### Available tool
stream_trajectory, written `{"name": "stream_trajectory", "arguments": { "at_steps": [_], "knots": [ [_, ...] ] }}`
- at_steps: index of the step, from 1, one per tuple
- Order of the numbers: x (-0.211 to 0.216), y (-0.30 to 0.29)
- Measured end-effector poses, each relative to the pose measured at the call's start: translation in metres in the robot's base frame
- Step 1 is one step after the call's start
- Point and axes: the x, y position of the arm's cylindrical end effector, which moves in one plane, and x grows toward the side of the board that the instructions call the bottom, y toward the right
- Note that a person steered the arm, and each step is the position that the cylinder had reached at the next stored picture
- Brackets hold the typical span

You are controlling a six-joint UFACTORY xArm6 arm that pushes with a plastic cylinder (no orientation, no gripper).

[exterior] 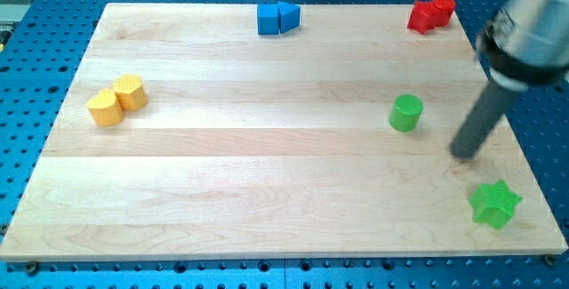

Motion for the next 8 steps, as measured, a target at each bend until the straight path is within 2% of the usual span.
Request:
{"name": "stream_trajectory", "arguments": {
  "at_steps": [1, 2, 3, 4, 6, 7, 8],
  "knots": [
    [-0.102, -0.005],
    [-0.121, -0.039],
    [-0.113, -0.071],
    [-0.051, -0.073],
    [0.013, -0.07],
    [0.02, -0.07],
    [0.053, -0.076]
  ]
}}
